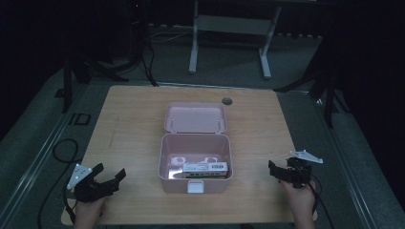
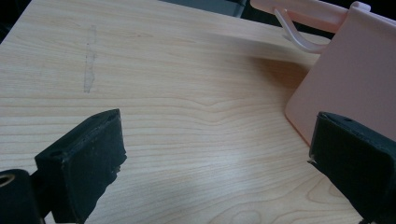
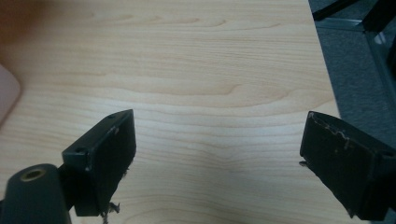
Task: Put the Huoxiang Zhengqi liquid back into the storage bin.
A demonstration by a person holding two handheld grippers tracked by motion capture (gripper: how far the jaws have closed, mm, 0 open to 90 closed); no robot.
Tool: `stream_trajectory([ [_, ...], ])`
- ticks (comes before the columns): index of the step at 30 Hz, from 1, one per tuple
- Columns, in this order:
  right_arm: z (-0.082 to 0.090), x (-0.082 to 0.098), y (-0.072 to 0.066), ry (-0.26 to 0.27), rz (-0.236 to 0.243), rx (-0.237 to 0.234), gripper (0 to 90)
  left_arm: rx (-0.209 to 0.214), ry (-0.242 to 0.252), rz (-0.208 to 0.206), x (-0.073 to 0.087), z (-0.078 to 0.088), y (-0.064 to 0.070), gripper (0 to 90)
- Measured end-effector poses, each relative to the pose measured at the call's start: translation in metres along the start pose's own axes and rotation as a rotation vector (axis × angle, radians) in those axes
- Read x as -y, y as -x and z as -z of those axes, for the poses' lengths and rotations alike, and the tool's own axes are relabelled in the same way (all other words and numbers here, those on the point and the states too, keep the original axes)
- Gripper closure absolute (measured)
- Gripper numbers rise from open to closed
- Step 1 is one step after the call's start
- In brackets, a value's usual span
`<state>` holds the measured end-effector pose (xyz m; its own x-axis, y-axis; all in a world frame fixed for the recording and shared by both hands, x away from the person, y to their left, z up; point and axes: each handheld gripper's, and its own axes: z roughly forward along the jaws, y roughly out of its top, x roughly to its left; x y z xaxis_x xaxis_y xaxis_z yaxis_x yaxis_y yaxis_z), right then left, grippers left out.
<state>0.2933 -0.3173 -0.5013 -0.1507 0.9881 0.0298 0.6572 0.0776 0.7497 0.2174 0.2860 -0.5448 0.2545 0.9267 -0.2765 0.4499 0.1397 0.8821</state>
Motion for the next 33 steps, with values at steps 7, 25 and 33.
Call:
stream_trajectory([
  [7,-0.002,0.020,0.000,0.047,-0.041,0.028,10.5,-0.004,0.003,0.006,0.000,0.001,-0.001,3.6],
  [25,-0.010,0.044,0.003,-0.005,-0.103,0.038,10.4,-0.012,-0.016,-0.005,0.001,-0.001,0.000,3.6],
  [33,-0.012,0.043,-0.001,-0.033,-0.100,-0.002,10.5,-0.008,-0.020,-0.008,0.001,-0.002,0.001,3.6],
])
